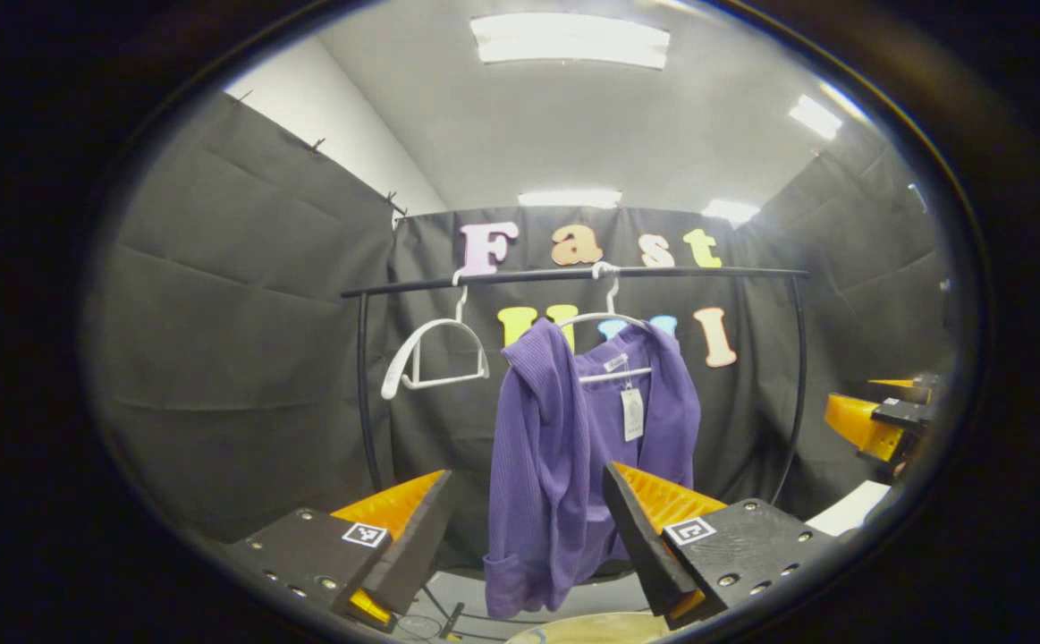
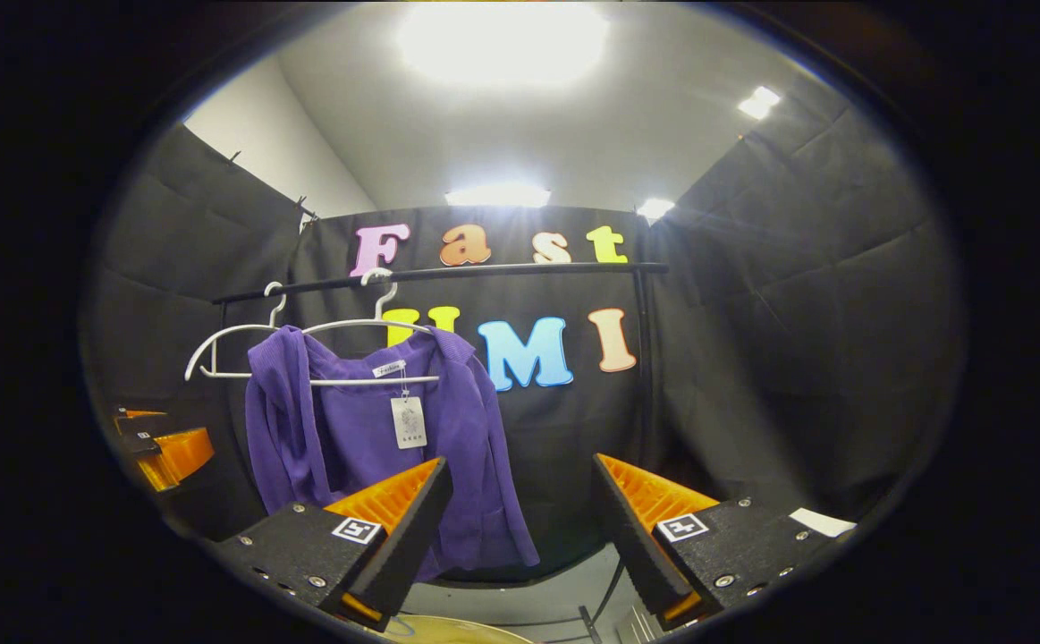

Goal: Grasp the clothes on the hanger with both hands and then place them into the laundry hamper below.

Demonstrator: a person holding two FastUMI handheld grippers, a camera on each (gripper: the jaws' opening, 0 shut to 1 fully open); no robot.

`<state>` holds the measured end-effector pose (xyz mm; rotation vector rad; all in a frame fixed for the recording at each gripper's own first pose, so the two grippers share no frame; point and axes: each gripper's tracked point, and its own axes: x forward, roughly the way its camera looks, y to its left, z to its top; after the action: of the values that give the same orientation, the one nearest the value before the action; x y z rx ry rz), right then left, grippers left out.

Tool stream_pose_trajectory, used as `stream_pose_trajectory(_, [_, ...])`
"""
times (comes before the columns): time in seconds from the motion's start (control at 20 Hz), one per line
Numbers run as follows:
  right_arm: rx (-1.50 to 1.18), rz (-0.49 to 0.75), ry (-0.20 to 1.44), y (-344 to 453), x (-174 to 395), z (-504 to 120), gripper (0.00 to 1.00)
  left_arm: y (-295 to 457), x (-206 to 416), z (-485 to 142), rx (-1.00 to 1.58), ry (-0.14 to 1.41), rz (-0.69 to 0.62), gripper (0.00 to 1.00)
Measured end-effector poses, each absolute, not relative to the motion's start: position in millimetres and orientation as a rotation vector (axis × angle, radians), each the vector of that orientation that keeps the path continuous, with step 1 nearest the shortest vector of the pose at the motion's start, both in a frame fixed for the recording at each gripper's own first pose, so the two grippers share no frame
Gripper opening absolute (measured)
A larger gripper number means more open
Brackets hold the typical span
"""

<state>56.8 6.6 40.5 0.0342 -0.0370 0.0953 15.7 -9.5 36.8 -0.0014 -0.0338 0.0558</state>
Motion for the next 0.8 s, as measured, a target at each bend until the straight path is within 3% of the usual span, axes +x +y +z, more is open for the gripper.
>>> stream_pose_trajectory(0.3, [0.044,0.181,-0.079,12.7,100.6,63.3,0.96,-17.3,39.7,56.3,-0.012,-0.060,0.111,1.00])
stream_pose_trajectory(0.35, [0.048,0.199,-0.080,15.3,108.3,65.2,0.96,-21.4,46.2,56.8,-0.020,-0.060,0.115,0.95])
stream_pose_trajectory(0.45, [0.057,0.232,-0.076,20.4,124.1,65.9,0.95,-30.1,61.1,58.1,-0.035,-0.059,0.122,1.00])
stream_pose_trajectory(0.5, [0.058,0.246,-0.074,22.8,132.0,65.6,0.95,-33.9,67.5,58.7,-0.038,-0.058,0.126,0.89])
stream_pose_trajectory(0.55, [0.059,0.259,-0.075,25.0,139.8,66.2,0.96,-37.6,75.1,60.3,-0.035,-0.062,0.129,0.89])
stream_pose_trajectory(0.6, [0.061,0.273,-0.076,27.1,147.7,66.3,0.96,-40.6,83.0,61.5,-0.027,-0.065,0.135,1.00])
stream_pose_trajectory(0.7, [0.060,0.303,-0.076,33.1,162.8,65.7,0.96,-44.6,100.0,59.9,-0.014,-0.061,0.151,1.00])
stream_pose_trajectory(0.75, [0.055,0.318,-0.071,35.6,170.6,64.6,0.96,-47.3,106.4,58.8,-0.018,-0.056,0.158,0.90])
stream_pose_trajectory(0.8, [0.050,0.330,-0.065,38.1,178.3,62.4,0.96,-48.9,113.3,57.9,-0.025,-0.053,0.164,0.93])
